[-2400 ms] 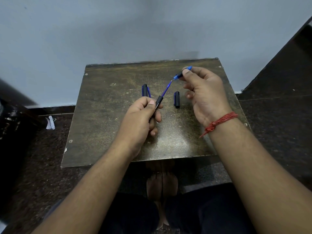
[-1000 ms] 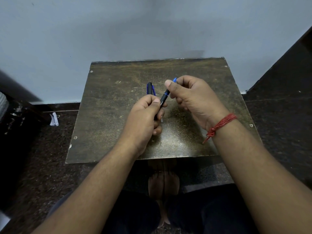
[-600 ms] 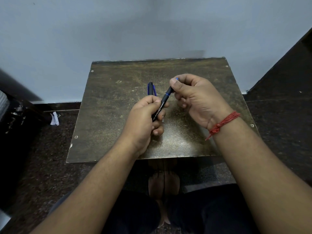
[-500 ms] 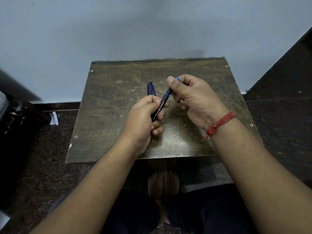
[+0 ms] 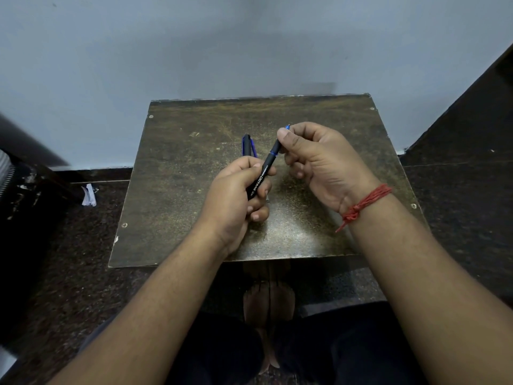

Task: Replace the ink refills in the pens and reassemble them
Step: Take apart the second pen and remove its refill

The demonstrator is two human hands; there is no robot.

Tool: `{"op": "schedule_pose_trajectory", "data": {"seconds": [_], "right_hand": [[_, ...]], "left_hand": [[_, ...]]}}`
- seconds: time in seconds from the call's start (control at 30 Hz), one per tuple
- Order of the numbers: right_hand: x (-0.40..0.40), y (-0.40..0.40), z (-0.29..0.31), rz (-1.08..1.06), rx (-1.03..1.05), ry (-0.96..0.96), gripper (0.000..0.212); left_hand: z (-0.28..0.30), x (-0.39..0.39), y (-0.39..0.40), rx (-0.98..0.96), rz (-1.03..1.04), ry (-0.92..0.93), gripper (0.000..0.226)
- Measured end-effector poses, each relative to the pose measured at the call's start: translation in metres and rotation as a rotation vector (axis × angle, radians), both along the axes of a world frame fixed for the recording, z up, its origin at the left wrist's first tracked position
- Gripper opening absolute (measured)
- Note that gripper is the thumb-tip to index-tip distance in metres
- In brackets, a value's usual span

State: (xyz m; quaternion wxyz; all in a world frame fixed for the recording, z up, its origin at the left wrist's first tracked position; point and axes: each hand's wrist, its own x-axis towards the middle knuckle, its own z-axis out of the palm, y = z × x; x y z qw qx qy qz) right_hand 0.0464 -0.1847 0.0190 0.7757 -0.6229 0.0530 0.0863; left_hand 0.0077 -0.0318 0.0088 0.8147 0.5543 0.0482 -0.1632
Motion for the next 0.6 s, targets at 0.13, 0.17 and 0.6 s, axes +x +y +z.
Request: {"op": "schedule_pose_trajectory", "data": {"seconds": [0.13, 0.17, 0.6], "right_hand": [[-0.0006, 0.0001, -0.0005, -0.011, 0.006, -0.038, 0.008], [-0.0002, -0.0009, -0.0003, 0.000, 0.017, -0.048, 0.009], [-0.0020, 0.0040, -0.0011, -0.025, -0.088, -0.036, 0.013]], "left_hand": [[0.0004, -0.0002, -0.0012, -0.005, 0.001, -0.001, 0.023], [0.0003, -0.0002, -0.0014, -0.004, 0.002, -0.001, 0.023], [0.0003, -0.0001, -0.0012, 0.006, 0.011, 0.002, 0.024]]}}
